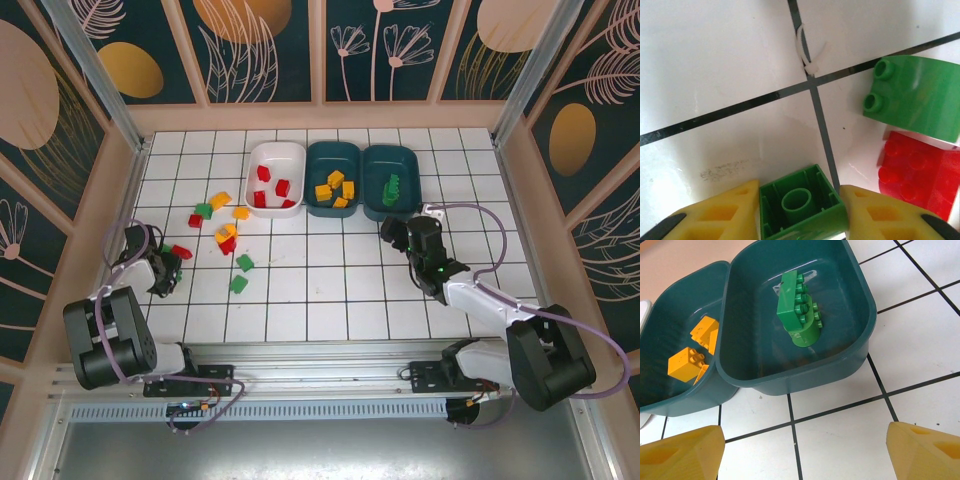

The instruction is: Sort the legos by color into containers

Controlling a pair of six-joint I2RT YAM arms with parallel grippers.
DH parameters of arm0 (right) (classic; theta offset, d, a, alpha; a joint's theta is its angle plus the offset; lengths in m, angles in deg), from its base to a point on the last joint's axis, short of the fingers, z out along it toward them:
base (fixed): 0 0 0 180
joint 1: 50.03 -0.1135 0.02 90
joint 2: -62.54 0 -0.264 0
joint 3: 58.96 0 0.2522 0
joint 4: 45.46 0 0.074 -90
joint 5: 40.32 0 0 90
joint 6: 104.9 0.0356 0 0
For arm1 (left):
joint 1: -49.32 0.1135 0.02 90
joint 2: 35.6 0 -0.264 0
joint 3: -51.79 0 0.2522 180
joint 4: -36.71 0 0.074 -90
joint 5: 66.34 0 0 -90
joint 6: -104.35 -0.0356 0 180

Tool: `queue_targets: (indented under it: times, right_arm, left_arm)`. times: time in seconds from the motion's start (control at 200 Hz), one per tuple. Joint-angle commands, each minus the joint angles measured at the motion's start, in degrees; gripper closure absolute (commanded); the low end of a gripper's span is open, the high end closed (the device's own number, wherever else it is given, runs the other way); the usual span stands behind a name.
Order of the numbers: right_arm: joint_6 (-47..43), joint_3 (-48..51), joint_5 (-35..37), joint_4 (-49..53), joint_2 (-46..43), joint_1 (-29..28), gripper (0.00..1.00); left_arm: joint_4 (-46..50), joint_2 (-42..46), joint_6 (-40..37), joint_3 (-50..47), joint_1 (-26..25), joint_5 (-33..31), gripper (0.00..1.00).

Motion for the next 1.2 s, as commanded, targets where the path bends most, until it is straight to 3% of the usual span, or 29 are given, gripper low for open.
queue_targets:
  times: [0.0,0.19,0.315,0.43,0.601,0.766,0.991,1.106,1.196]
  right_arm:
    - [-0.06,0.1,1.06,-0.86,-0.64,-0.5,0.15]
    - [0.14,0.09,0.33,-1.28,0.11,-0.46,0.15]
    - [0.38,-0.07,-0.41,-1.69,0.78,-0.56,0.15]
    - [0.38,-0.24,-0.67,-1.93,1.74,-0.6,0.15]
    - [0.39,-0.25,-0.31,-2.19,2.37,-0.56,0.15]
    - [0.44,0.02,2.68,-1.86,2.36,-0.59,0.15]
    - [5.98,1.56,8.86,2.53,-2.67,2.73,0.15]
    - [7.78,3.7,8.35,2.79,-7.02,5.26,0.14]
    - [8.2,4.95,8.76,2.53,-9.71,5.98,0.14]
  left_arm:
    - [-1.13,2.9,0.39,-2.99,-0.21,6.15,0.64]
    - [3.05,16.01,2.67,-5.46,-3.18,8.8,0.68]
    - [2.88,22.08,5.6,-2.69,-10.39,7.69,0.7]
    - [0.87,19.64,6.01,3.1,-19.2,4.64,0.71]
    - [-4.87,4.36,1.73,15.62,-32.5,0.02,0.73]
    - [-3.41,-13.78,-6.79,37.87,-42.91,-3.67,0.73]
    - [3.33,-44.47,-17.04,74.36,-53.26,2.21,0.73]
    - [10.63,-60.84,-19.48,98.52,-55.2,6.87,0.72]
    - [11.9,-69.55,-19.69,110.18,-55.33,11.9,0.7]
